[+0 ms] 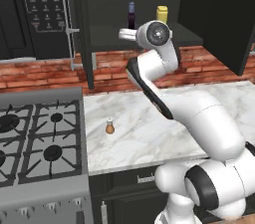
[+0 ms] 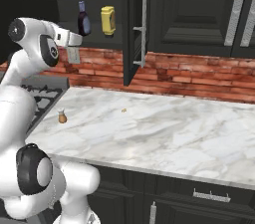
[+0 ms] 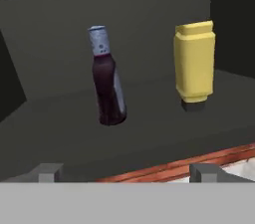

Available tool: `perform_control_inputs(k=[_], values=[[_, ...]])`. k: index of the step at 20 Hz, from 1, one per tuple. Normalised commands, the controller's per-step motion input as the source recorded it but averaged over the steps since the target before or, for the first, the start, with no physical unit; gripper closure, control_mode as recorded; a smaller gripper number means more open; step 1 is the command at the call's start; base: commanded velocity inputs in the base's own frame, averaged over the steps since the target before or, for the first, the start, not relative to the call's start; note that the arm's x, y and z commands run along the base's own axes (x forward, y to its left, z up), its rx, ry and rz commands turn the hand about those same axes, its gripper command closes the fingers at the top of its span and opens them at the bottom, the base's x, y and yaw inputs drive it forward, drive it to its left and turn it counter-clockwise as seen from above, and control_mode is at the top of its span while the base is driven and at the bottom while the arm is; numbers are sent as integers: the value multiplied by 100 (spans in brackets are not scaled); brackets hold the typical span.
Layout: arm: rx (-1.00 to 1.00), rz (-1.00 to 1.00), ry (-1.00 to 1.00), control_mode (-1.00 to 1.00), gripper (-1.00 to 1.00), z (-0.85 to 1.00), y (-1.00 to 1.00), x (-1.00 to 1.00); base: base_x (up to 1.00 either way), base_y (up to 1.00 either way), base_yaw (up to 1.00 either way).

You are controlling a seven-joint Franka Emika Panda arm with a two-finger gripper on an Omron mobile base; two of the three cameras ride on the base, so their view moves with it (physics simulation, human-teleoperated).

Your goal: There are various items on the counter. Only move the condiments/shakers into the cabinet.

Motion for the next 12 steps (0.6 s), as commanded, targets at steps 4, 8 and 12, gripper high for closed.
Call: perform_control_inputs(k=[4, 8, 12], values=[[1, 1, 16, -100, -100, -52, -18, -100, 0, 0, 0], [4, 2, 37, -100, -100, -58, -10, -100, 0, 0, 0], [3, 26, 44, -100, -100, -81, -1, -100, 0, 0, 0]])
